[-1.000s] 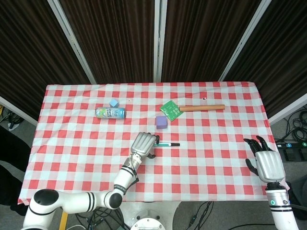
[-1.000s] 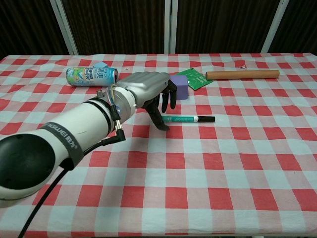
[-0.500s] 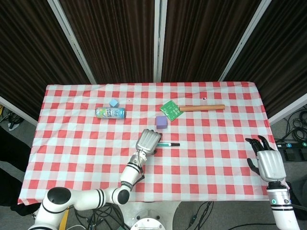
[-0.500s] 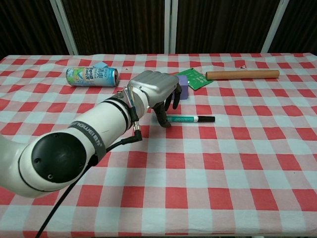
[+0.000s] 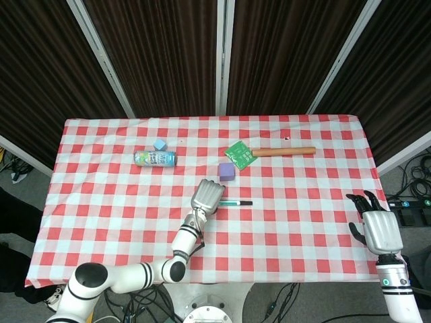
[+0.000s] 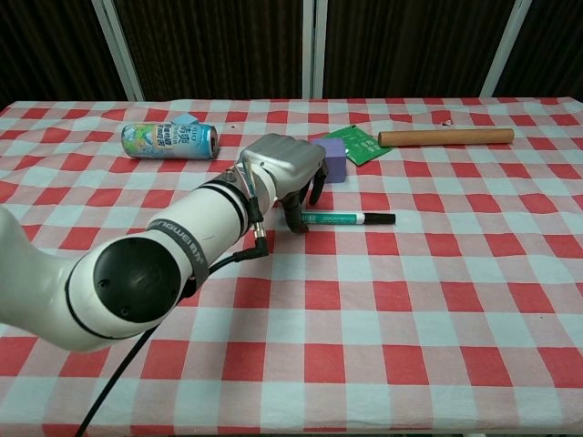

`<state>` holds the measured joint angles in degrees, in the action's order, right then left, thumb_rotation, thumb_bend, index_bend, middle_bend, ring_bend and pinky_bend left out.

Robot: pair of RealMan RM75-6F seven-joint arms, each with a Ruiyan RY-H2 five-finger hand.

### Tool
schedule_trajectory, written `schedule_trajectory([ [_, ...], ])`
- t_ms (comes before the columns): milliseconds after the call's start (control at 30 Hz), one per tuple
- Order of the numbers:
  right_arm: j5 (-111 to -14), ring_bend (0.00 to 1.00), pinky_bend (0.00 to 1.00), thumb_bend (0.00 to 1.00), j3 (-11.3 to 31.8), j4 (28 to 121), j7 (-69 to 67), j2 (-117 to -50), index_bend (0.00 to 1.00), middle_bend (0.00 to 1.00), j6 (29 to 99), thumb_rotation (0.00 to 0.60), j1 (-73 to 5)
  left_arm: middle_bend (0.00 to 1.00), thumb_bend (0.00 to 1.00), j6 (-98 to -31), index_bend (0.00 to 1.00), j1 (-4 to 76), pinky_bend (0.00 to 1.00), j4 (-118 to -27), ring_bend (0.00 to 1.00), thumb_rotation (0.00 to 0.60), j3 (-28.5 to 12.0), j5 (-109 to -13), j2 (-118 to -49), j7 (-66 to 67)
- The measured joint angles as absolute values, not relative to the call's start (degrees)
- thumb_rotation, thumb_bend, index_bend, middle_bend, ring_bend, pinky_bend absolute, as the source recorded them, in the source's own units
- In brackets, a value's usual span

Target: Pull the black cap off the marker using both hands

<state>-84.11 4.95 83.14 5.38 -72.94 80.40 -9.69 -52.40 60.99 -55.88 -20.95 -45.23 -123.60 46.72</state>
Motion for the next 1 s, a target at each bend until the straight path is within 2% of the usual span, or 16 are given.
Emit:
schedule_trajectory([
  [1000, -83.2, 0.14, 0.55, 0.16, 5.1, 81.6, 4.7, -73.5, 0.21, 0.28, 79.9, 0.6, -9.9, 0.56, 0.28, -50.4, 0.55, 62.0, 0.57, -53.7, 0.52, 0.6, -20.6, -42.1, -124.0, 46.7],
])
